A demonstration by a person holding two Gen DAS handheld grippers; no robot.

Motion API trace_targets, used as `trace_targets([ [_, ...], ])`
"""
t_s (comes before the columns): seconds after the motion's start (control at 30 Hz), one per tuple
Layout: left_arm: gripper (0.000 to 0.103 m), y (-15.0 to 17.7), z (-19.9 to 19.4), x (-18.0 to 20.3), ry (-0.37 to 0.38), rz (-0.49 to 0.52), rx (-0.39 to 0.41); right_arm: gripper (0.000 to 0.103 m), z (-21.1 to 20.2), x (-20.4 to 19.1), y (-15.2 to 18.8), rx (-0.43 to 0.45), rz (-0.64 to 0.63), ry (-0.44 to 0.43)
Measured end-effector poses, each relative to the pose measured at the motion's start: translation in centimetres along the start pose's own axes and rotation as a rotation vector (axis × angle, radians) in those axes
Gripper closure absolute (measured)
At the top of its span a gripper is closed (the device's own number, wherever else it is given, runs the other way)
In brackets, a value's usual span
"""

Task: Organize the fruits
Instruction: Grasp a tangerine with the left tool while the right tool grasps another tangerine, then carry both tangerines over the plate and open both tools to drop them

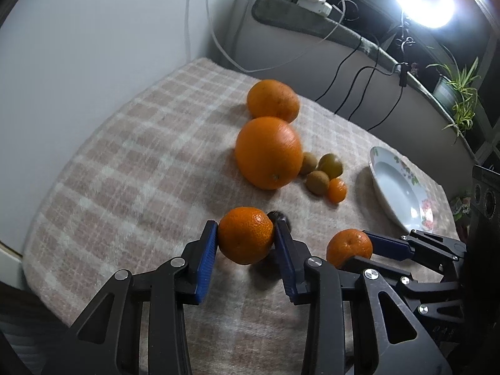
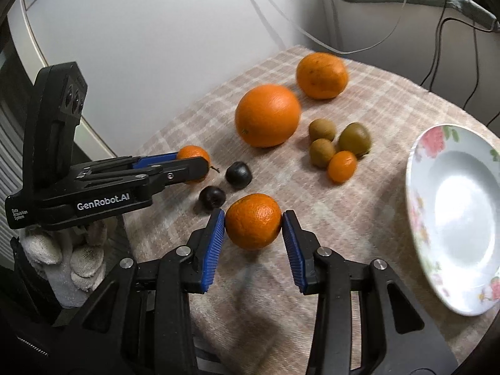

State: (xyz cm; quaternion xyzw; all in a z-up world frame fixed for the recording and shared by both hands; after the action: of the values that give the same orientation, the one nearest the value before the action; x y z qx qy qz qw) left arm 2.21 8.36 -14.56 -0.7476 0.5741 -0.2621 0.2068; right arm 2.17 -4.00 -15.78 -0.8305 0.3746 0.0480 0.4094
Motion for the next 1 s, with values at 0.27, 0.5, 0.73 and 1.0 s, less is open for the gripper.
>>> trace_targets([
  [0.27,0.068,-1.2,-0.4,2.9,0.049,0.052,0.027,0.063,-3.4,2.0,-0.7,0.069,0.029,0.066],
  [0.5,0.068,-1.8,-0.5,6.6,0.111,0.116,0.039,0.063,-6.6,4.5,-0.6,0.119,0.072,0.132],
  [0.73,0.068,-1.8,-0.5,10.6,0.165,0.194,0.047,0.063,-9.8,7.0,0.3,0.161,0.125,0.205],
  [1.0,0.068,-1.7,-0.1,14.3,0.206,0.258,0.043,0.063,-12.1,9.7,1.8,0.170,0.168,0.278],
])
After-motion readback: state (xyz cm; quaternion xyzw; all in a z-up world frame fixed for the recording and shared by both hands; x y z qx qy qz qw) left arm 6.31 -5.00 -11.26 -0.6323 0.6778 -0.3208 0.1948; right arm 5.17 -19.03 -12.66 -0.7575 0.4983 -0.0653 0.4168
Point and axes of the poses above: each gripper's, at about its wrist camera, not at the fingertips, and z roughly the way its jaws point, x to its right, y to its underside, the point moved 6 cm from there along z, roughly the way its jaws point, and after that the axes turned 9 degrees about -y, right-handed, at the moved point
